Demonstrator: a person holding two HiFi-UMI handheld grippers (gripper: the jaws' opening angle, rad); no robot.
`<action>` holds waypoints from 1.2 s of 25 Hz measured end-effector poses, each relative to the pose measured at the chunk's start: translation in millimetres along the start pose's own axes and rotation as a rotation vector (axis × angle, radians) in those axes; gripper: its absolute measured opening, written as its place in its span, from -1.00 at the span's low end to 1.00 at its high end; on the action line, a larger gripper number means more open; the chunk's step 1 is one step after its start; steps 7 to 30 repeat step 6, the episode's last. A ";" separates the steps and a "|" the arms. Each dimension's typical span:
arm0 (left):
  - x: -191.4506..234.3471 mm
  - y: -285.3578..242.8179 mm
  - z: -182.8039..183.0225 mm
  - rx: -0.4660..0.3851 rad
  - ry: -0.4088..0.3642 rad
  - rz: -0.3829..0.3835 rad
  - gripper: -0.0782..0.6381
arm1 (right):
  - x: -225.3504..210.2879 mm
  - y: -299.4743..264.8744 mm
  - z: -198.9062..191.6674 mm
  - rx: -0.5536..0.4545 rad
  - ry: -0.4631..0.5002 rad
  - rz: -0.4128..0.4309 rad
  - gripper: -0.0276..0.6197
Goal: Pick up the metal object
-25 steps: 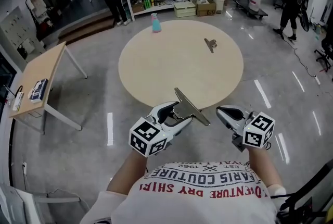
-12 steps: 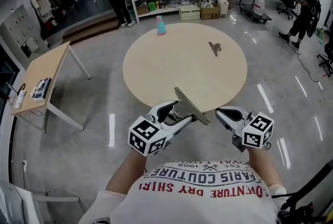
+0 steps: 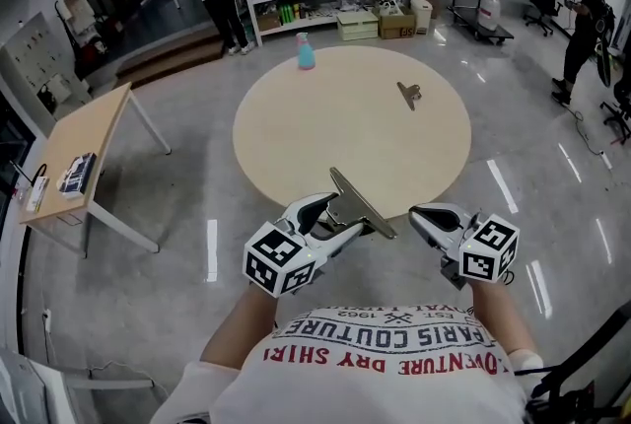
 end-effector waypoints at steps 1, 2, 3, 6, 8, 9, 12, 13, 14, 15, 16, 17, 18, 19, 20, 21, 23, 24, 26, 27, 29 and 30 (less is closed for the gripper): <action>1.7 0.7 -0.8 0.000 -0.001 0.000 -0.01 | 0.5 -1.7 0.5 -0.004 0.000 -0.001 -0.91; 3.3 1.2 -1.5 0.000 -0.002 0.000 -0.01 | 1.1 -3.6 1.0 -0.006 0.001 -0.001 -0.91; 4.7 1.4 -2.1 -0.001 -0.004 0.000 -0.01 | 1.6 -5.4 1.3 -0.007 0.002 -0.002 -0.91; 7.4 1.0 -4.6 0.000 -0.006 -0.007 -0.01 | 2.6 -9.9 -0.2 -0.006 0.000 -0.005 -0.91; 7.4 1.0 -4.6 0.000 -0.006 -0.007 -0.01 | 2.6 -9.9 -0.2 -0.006 0.000 -0.005 -0.91; 7.4 1.0 -4.6 0.000 -0.006 -0.007 -0.01 | 2.6 -9.9 -0.2 -0.006 0.000 -0.005 -0.91; 7.4 1.0 -4.6 0.000 -0.006 -0.007 -0.01 | 2.6 -9.9 -0.2 -0.006 0.000 -0.005 -0.91; 7.4 1.0 -4.6 0.000 -0.006 -0.007 -0.01 | 2.6 -9.9 -0.2 -0.006 0.000 -0.005 -0.91; 7.4 1.0 -4.6 0.000 -0.006 -0.007 -0.01 | 2.6 -9.9 -0.2 -0.006 0.000 -0.005 -0.91; 7.4 1.0 -4.6 0.000 -0.006 -0.007 -0.01 | 2.6 -9.9 -0.2 -0.006 0.000 -0.005 -0.91; 7.4 1.0 -4.6 0.000 -0.006 -0.007 -0.01 | 2.6 -9.9 -0.2 -0.006 0.000 -0.005 -0.91; 7.4 1.0 -4.6 0.000 -0.006 -0.007 -0.01 | 2.6 -9.9 -0.2 -0.006 0.000 -0.005 -0.91; 7.4 1.0 -4.6 0.000 -0.006 -0.007 -0.01 | 2.6 -9.9 -0.2 -0.006 0.000 -0.005 -0.91; 7.4 1.0 -4.6 0.000 -0.006 -0.007 -0.01 | 2.6 -9.9 -0.2 -0.006 0.000 -0.005 -0.91; 7.4 1.0 -4.6 0.000 -0.006 -0.007 -0.01 | 2.6 -9.9 -0.2 -0.006 0.000 -0.005 -0.91; 7.4 1.0 -4.6 0.000 -0.006 -0.007 -0.01 | 2.6 -9.9 -0.2 -0.006 0.000 -0.005 -0.91; 7.4 1.0 -4.6 0.000 -0.006 -0.007 -0.01 | 2.6 -9.9 -0.2 -0.006 0.000 -0.005 -0.91; 7.4 1.0 -4.6 0.000 -0.006 -0.007 -0.01 | 2.6 -9.9 -0.2 -0.006 0.000 -0.005 -0.91; 7.4 1.0 -4.6 0.000 -0.006 -0.007 -0.01 | 2.6 -9.9 -0.2 -0.006 0.000 -0.005 -0.91; 7.4 1.0 -4.6 0.000 -0.006 -0.007 -0.01 | 2.6 -9.9 -0.2 -0.006 0.000 -0.005 -0.91; 7.4 1.0 -4.6 0.000 -0.006 -0.007 -0.01 | 2.6 -9.9 -0.2 -0.006 0.000 -0.005 -0.91; 7.4 1.0 -4.6 0.000 -0.006 -0.007 -0.01 | 2.6 -9.9 -0.2 -0.006 0.000 -0.005 -0.91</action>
Point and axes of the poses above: the fingertips, and each gripper's own axes: y backward along the fingers, x to its left, z out of its top, the point moved 8 cm from there along y, backward along the fingers, and after that the axes turned 14 degrees about x, right-handed, at the moved point
